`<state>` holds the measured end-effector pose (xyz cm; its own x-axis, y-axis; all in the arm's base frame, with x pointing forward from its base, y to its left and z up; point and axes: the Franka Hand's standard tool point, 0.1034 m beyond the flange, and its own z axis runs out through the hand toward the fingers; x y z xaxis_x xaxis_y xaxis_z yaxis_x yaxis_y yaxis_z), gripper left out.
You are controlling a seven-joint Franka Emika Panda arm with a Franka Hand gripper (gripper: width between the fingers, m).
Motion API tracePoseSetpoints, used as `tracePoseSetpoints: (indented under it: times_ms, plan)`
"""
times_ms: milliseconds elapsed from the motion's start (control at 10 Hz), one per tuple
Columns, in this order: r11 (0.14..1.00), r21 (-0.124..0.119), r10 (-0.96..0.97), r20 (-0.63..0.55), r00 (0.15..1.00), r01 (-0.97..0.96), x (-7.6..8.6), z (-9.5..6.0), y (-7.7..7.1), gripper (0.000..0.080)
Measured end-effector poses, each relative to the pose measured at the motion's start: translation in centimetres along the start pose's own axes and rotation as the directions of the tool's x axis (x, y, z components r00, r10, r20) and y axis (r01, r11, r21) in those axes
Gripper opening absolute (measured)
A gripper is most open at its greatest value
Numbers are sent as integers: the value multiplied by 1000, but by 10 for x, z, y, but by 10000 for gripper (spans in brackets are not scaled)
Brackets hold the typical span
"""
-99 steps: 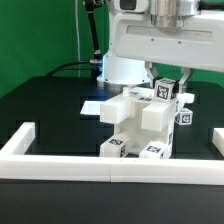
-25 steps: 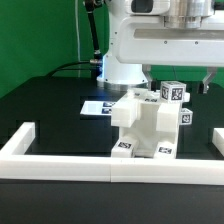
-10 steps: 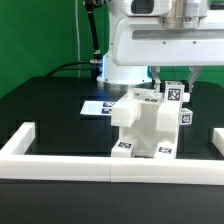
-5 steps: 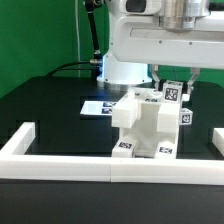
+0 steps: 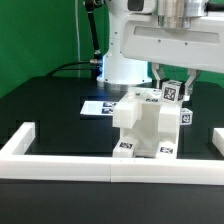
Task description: Assemble chair
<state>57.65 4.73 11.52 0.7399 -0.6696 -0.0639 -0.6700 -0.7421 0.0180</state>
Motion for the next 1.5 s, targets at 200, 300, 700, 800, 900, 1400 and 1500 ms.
tracePoseSetpoints:
  times_ms: [200, 300, 700, 800, 900, 1400, 1500]
  plan:
    - [994, 1, 110, 1, 994, -110, 0, 0, -1, 288]
    - [990, 1, 143, 1, 990, -143, -1, 0, -1, 288]
    - [960, 1, 282, 2, 960, -282, -3, 0, -3, 293]
    - [967, -3, 255, 3, 967, -255, -3, 1, -2, 466]
    - [969, -7, 249, 5, 969, -249, -5, 1, -3, 613]
    - [993, -5, -118, 3, 993, 118, -7, 1, -5, 648]
    - [985, -5, -174, 3, 985, 174, -7, 1, -5, 649]
